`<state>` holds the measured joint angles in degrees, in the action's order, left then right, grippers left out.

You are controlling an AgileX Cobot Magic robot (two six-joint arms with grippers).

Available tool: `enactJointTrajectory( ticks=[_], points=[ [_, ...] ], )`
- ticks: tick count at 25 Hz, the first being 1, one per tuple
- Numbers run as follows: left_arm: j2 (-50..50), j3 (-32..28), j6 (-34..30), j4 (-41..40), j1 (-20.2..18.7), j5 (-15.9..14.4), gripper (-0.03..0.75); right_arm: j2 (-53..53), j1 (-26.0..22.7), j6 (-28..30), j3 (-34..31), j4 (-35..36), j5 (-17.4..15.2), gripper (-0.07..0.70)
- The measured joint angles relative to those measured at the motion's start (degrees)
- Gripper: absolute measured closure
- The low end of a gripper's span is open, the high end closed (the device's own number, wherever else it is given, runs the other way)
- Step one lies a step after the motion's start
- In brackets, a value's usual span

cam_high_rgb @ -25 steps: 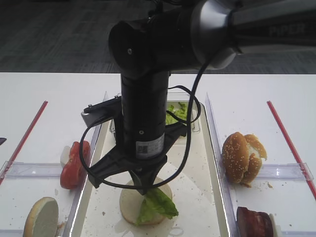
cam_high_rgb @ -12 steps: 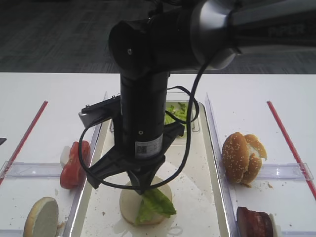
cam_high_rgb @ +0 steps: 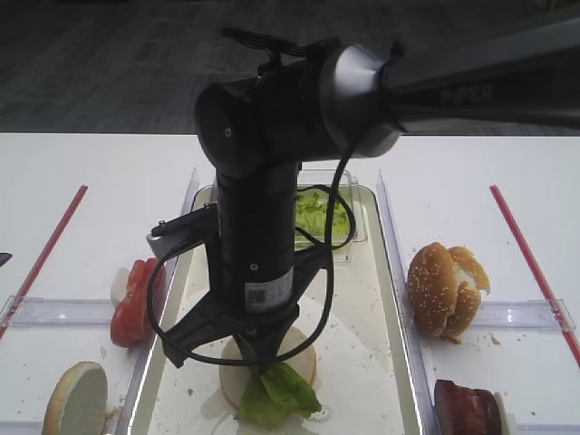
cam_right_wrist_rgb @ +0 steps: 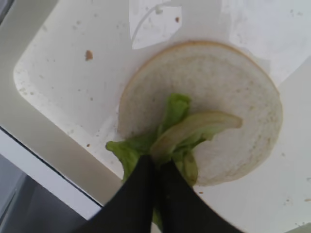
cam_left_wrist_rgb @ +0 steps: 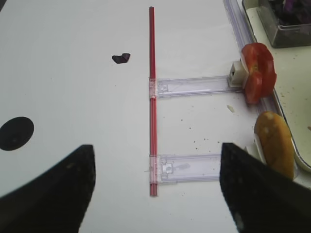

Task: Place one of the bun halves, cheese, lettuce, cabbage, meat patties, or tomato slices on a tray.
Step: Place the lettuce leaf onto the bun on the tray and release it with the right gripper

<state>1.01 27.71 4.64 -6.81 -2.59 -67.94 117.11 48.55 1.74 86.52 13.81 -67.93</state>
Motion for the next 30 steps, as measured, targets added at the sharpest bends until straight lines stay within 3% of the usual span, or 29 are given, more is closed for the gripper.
enactJointTrajectory(
  ticks=[3,6,9,11,12,14,30],
  points=[
    [0.0,0.0,0.0,0.0,0.0,0.0,0.224,0.0,0.0,0.5,0.0,-0.2,0.8,0.568],
    [0.0,0.0,0.0,0.0,0.0,0.0,0.224,0.0,0.0,1.6,0.0,-0.5,0.8,0.503],
    [0.0,0.0,0.0,0.0,0.0,0.0,0.224,0.0,0.0,2.2,0.0,-1.0,-0.2,0.307],
    [0.0,0.0,0.0,0.0,0.0,0.0,0.224,0.0,0.0,2.2,0.0,-1.3,-0.7,0.101],
    [0.0,0.0,0.0,0.0,0.0,0.0,0.224,0.0,0.0,2.2,0.0,-1.3,-0.9,0.036],
    [0.0,0.0,0.0,0.0,0.0,0.0,0.224,0.0,0.0,2.2,0.0,-1.6,-1.1,-0.023],
    [0.0,0.0,0.0,0.0,0.0,0.0,0.224,0.0,0.0,1.3,0.0,-2.0,-1.2,-0.060]
  ],
)
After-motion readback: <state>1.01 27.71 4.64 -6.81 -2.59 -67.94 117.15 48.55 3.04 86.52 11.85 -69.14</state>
